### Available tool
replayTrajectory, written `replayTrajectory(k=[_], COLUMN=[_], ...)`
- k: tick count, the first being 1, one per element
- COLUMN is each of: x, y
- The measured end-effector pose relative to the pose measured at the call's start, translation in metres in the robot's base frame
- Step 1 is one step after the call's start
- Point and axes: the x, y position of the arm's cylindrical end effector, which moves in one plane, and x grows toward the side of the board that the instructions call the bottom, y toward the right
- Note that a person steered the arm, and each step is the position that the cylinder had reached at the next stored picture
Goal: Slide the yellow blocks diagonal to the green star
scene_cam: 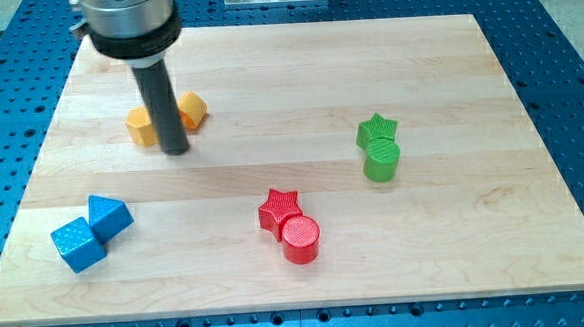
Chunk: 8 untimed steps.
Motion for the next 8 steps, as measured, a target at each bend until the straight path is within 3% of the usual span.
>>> replayTrajectory(k=[2, 3, 4, 5, 6, 8], x=[-0.004, -0.057, -0.061, -0.057, -0.009, -0.065], y=[-0.093, -0.062, 0.04, 0.029, -0.005, 0.134])
